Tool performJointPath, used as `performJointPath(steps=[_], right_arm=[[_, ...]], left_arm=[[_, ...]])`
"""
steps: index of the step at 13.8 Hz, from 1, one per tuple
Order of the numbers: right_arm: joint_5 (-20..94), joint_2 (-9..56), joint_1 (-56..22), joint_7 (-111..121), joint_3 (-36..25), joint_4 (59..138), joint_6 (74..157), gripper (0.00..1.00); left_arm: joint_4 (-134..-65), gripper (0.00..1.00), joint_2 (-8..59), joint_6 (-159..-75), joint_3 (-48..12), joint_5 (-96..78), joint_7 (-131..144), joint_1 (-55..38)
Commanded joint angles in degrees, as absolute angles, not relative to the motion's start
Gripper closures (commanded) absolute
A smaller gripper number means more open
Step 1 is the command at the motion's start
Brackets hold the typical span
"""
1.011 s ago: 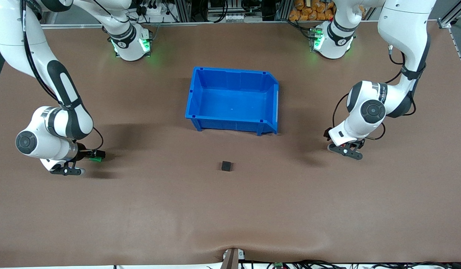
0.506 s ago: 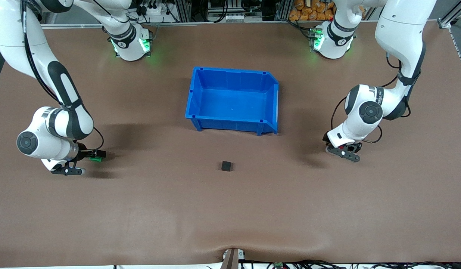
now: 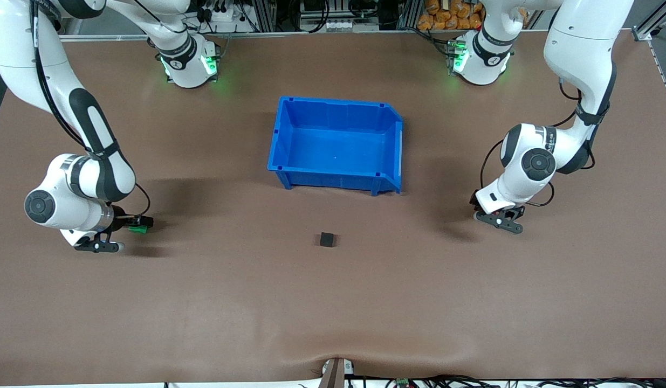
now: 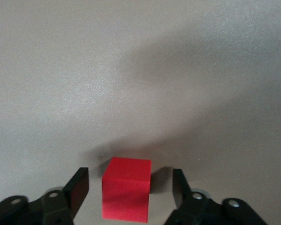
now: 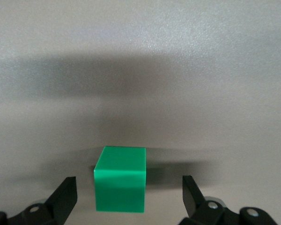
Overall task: Attach green and red cubes to black cube
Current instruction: 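Lower both grippers and close them on the green and red cubes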
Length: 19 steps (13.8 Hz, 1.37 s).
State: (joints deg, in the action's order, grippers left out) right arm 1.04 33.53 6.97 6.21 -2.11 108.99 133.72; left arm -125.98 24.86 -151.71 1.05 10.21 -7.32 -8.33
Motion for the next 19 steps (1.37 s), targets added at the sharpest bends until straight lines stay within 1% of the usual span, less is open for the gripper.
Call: performJointPath(steps=[1, 2, 3, 4, 6, 7, 8, 10, 12, 16, 19], right_arm=[[0.2, 33.8, 7.8, 5.8, -1.4, 108.5, 133.8, 0.14], [0.2, 33.8, 7.7, 5.8, -1.4, 108.5, 133.8, 0.21], [0.2, 33.8, 7.7, 5.8, -1.4, 108.4, 133.9, 0.33], [0.2, 33.8, 7.7, 5.8, -1.4, 108.3, 133.9, 0.49], [0.2, 33.7, 7.8, 5.8, -1.4, 108.2, 133.9, 0.97], [0.2, 33.7, 7.6, 6.4, -1.4, 108.2, 133.7, 1.0], [0.2, 33.7, 7.5, 6.6, -1.4, 108.2, 133.4, 1.0], [0.1, 33.3, 7.2, 6.9, -1.4, 108.2, 133.3, 1.0], [0.1, 33.0, 7.1, 11.4, -1.4, 108.2, 133.3, 1.0], [0.1, 31.0, 7.1, 24.7, -1.3, 107.2, 133.2, 1.0], [0.1, 30.8, 5.8, 34.0, -1.0, 104.7, 133.2, 1.0]], left_arm=[[-126.9, 0.35, 24.1, -152.7, 1.0, 11.2, -8.0, -8.0], [-126.9, 0.4, 24.1, -152.7, 1.0, 11.2, -8.0, -8.0], [-127.0, 0.46, 24.1, -152.7, 1.0, 11.2, -8.0, -8.0], [-126.9, 0.52, 24.1, -152.7, 1.0, 11.2, -8.0, -8.0], [-126.8, 0.55, 24.1, -152.7, 1.0, 11.2, -8.0, -8.0], [-126.8, 0.6, 24.1, -152.7, 1.0, 11.2, -8.0, -8.0], [-126.8, 0.69, 24.1, -152.7, 1.0, 11.2, -8.0, -8.0], [-126.9, 1.0, 23.9, -152.7, 1.0, 11.2, -7.1, -7.6], [-127.0, 1.0, 22.9, -152.6, 0.9, 10.5, -5.4, -7.3], [-126.0, 1.0, 21.0, -152.1, -0.9, 10.3, 8.5, -7.3], [-122.0, 1.0, 21.4, -150.0, -3.6, 4.9, 21.7, -7.6]])
